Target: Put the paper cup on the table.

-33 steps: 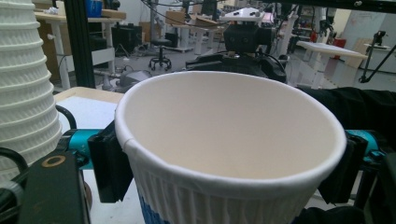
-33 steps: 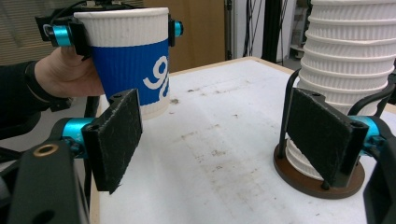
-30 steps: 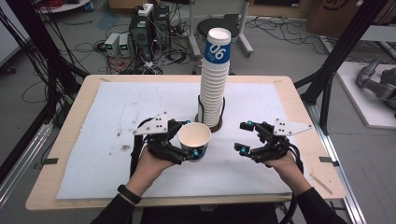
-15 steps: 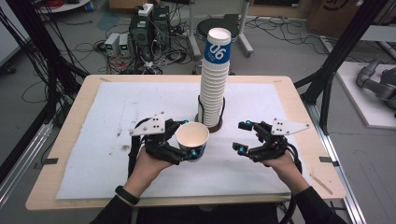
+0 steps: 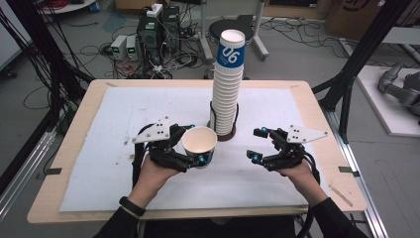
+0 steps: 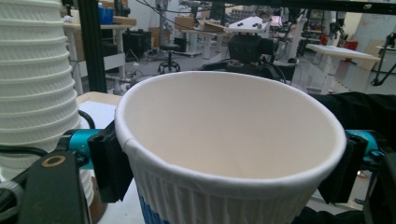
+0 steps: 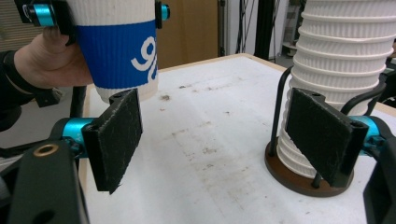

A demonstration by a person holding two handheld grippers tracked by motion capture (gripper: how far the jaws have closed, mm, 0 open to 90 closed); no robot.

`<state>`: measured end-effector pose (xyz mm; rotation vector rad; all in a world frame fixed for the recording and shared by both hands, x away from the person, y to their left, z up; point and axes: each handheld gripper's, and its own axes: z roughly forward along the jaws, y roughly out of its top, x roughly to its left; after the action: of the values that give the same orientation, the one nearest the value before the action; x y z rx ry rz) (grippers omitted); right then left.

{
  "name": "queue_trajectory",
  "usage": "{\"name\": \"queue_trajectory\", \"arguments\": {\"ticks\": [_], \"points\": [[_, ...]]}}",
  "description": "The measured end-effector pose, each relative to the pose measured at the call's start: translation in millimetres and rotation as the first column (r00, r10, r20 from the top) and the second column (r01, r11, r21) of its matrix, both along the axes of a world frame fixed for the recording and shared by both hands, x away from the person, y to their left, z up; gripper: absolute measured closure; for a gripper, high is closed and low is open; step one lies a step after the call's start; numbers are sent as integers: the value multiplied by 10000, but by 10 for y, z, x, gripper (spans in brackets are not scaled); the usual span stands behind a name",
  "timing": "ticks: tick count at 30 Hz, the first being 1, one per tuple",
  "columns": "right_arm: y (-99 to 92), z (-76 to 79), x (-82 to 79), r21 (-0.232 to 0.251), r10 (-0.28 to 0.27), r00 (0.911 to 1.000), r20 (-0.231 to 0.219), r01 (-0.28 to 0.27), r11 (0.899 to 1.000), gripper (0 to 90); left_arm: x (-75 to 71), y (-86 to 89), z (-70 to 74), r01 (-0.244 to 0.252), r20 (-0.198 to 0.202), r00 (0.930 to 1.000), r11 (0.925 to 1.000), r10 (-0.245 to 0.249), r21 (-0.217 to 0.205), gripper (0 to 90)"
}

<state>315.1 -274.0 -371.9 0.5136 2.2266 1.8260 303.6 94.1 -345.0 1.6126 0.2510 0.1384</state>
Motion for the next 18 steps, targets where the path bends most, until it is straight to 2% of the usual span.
{"name": "queue_trajectory", "arguments": {"ticks": [4,10,15,18], "points": [[-2,-4,1,-29,-21,10000,-60,21,10000,195,20,45,1,-184,43,9998,9998,184,-63,212],[-12,-7,10,-86,-81,10000,-17,81,9999,195,46,115,-2,-546,219,9983,9985,544,66,212],[-29,-7,17,-75,-164,9999,-20,164,9998,195,65,174,-2,-864,380,9956,9961,858,150,212],[-47,-9,25,-70,-270,9996,-37,270,9996,195,80,218,-7,-1155,566,9919,9926,1134,361,212]]}}
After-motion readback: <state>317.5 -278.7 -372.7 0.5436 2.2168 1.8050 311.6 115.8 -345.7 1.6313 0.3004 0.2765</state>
